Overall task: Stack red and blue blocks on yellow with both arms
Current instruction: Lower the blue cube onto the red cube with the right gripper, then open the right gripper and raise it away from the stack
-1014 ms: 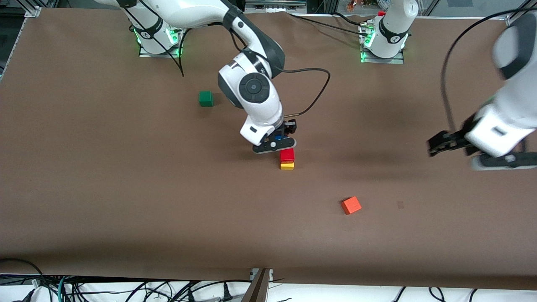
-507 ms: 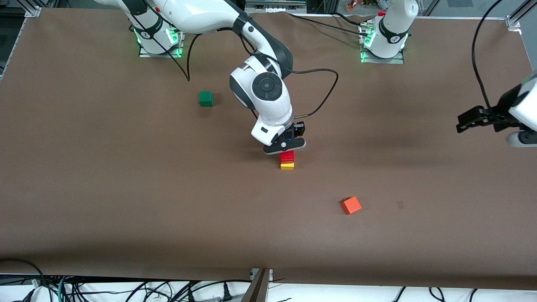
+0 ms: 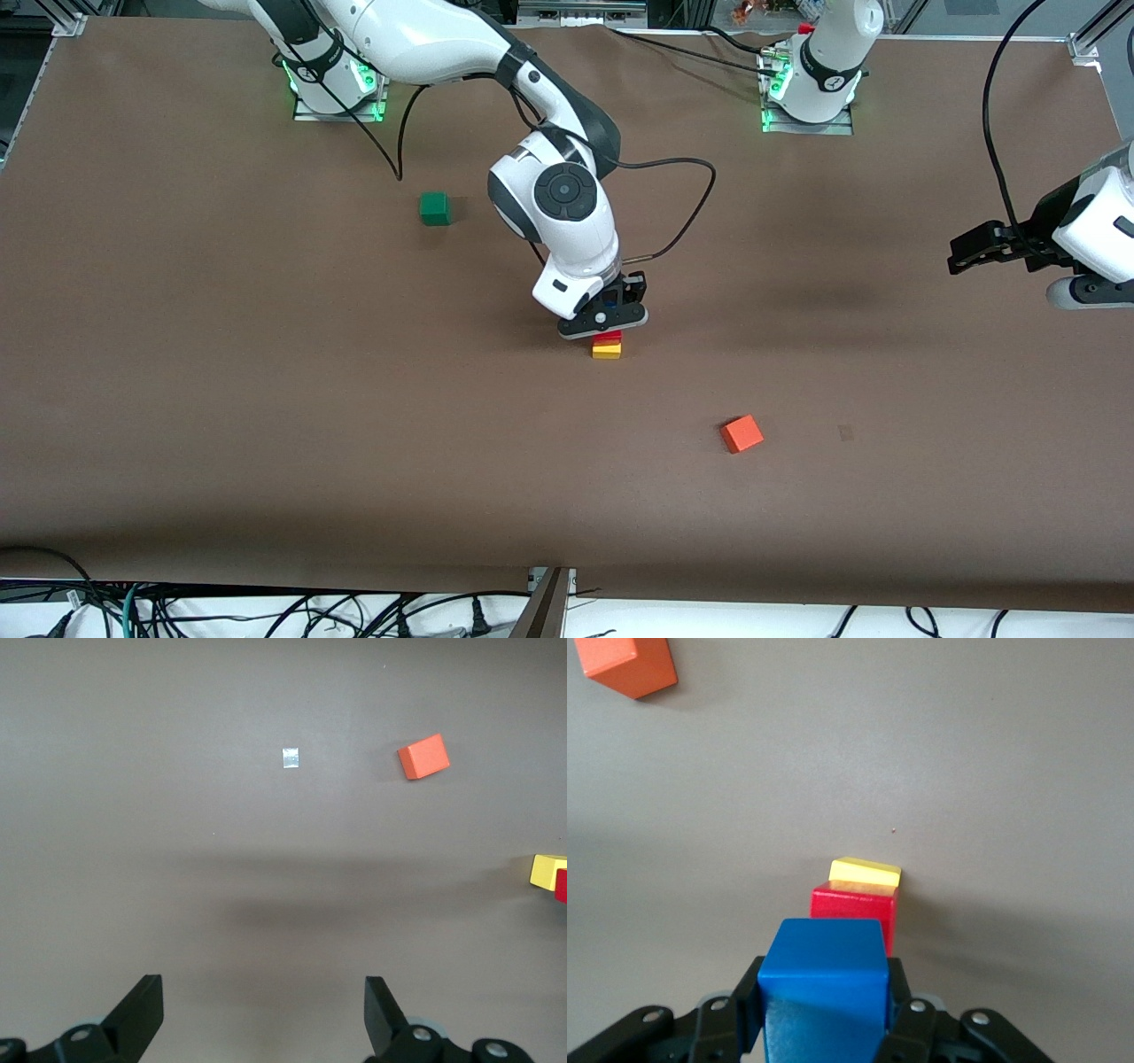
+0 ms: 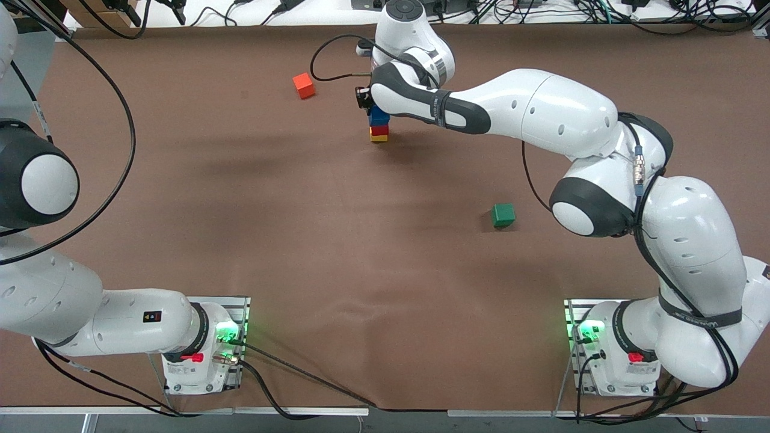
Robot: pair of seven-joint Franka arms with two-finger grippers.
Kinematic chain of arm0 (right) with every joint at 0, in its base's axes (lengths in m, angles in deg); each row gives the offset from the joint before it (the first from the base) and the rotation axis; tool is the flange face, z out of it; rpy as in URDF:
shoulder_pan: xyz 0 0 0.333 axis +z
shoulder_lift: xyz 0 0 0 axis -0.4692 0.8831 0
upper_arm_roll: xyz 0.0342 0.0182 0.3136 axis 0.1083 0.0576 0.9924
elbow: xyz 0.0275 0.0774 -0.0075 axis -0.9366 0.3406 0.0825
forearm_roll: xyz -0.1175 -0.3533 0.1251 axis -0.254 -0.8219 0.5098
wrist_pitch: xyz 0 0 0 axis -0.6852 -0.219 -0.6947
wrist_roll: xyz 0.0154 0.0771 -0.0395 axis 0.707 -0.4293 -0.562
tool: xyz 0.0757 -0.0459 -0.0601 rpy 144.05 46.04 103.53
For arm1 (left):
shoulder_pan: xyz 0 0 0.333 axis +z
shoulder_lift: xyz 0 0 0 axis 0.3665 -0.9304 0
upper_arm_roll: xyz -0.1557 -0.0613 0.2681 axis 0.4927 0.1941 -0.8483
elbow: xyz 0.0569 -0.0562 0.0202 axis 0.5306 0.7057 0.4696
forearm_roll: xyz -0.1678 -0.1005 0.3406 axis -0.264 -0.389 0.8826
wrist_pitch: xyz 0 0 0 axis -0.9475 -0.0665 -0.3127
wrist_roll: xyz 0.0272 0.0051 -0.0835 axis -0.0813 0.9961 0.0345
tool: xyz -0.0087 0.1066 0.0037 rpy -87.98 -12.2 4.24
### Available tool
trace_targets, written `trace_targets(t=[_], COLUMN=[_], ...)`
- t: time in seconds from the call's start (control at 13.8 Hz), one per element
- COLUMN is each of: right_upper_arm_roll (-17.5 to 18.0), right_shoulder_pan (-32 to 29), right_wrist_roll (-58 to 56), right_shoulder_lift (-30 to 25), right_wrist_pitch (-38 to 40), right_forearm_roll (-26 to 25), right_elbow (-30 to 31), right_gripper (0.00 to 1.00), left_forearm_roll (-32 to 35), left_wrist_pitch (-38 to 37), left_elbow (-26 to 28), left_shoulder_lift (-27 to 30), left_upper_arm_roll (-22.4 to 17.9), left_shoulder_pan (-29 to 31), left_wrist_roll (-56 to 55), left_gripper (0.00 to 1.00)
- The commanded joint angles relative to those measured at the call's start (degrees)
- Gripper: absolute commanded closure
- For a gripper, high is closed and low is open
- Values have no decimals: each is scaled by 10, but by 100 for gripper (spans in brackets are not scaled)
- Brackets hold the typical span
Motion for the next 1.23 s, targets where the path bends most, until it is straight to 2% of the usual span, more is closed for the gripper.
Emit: trace_targets(t=[0.0, 0.22, 0.29, 0.43, 0.51, 0.94, 1.16], right_upper_arm_roll=[-7, -6, -6, -6, -6, -9, -10], right_shoulder_pan=[6, 7, 8, 8, 8, 4, -13], right_wrist_roll=[11, 11, 11, 11, 12, 17, 16], right_shoulder_lift=[15, 18, 19, 20, 20, 11, -40], right_wrist_pitch=[6, 6, 3, 1, 0, 32, 101], right_forearm_roll=[-9, -20, -20, -20, -20, -18, -17], right_elbow=[-26, -26, -26, -26, -26, -26, -27], right_gripper=[90, 88, 78, 41, 0, 0, 0], left_forearm_roll=[-9, -9, -9, -10, -10, -14, -15], left_wrist_pitch=[-2, -2, -2, -2, -2, -2, -2], left_elbow=[2, 1, 1, 1, 1, 1, 1], left_shoulder_lift=[5, 1, 1, 1, 1, 1, 0], left_upper_arm_roll=[1, 1, 1, 1, 1, 1, 1], left_shoulder_pan=[1, 0, 0, 1, 1, 1, 1], left_wrist_roll=[-4, -4, -4, -3, -4, -4, -4], left_gripper=[0, 0, 0, 0, 0, 0, 0])
